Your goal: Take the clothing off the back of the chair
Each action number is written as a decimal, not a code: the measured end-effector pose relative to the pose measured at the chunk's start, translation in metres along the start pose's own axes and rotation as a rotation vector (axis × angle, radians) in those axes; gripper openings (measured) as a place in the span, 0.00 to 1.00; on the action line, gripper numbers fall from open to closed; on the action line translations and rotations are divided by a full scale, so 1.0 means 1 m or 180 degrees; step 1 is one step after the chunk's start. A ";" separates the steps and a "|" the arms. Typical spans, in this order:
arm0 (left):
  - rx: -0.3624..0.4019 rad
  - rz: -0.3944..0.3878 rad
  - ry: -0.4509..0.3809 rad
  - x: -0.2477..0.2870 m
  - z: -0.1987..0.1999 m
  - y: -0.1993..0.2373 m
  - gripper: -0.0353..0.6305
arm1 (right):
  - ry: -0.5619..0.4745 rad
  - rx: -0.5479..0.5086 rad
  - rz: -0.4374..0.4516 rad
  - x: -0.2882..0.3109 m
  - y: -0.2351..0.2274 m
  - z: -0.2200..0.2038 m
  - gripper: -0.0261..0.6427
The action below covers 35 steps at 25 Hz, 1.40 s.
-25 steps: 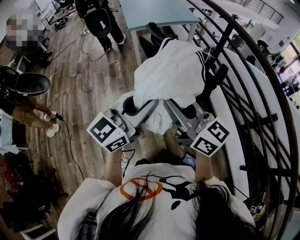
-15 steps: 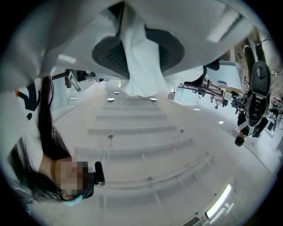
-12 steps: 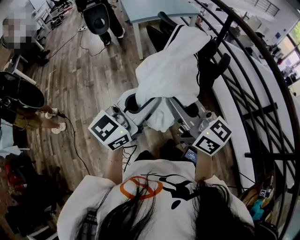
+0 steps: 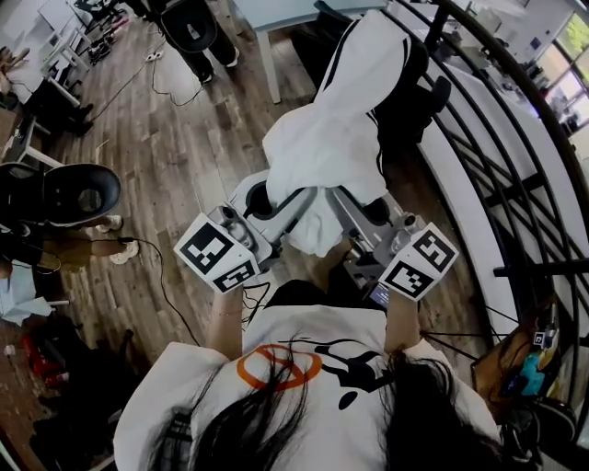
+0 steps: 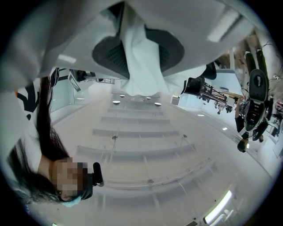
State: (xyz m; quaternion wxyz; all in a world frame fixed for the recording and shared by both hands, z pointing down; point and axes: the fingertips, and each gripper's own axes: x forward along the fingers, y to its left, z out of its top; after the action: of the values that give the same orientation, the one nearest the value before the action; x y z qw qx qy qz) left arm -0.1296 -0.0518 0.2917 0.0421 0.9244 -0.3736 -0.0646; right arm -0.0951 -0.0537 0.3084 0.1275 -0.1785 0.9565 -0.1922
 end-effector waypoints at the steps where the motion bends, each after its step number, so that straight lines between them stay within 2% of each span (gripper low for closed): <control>1: -0.0007 -0.0016 0.0008 -0.004 -0.002 -0.004 0.20 | -0.0005 0.0006 -0.0014 -0.002 0.004 -0.003 0.13; 12: -0.0135 -0.0038 0.0098 -0.030 -0.019 -0.027 0.20 | 0.0048 0.0053 -0.0166 -0.020 0.029 -0.030 0.13; 17: -0.0274 0.0079 0.0131 -0.033 -0.034 -0.032 0.20 | 0.0207 0.0035 -0.0193 -0.027 0.027 -0.042 0.13; 26: -0.0365 0.0384 0.0082 -0.044 -0.038 -0.047 0.20 | 0.0400 0.0072 0.0028 -0.036 0.037 -0.049 0.13; 35: -0.0479 0.0628 0.0136 -0.039 -0.065 -0.098 0.20 | 0.0608 0.0082 0.0058 -0.090 0.045 -0.064 0.13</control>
State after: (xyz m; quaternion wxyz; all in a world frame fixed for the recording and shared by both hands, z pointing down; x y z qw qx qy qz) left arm -0.0806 0.0477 0.3468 0.1254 0.8785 -0.4559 -0.0683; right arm -0.0466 0.0412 0.3631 0.0397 -0.1490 0.9633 -0.2195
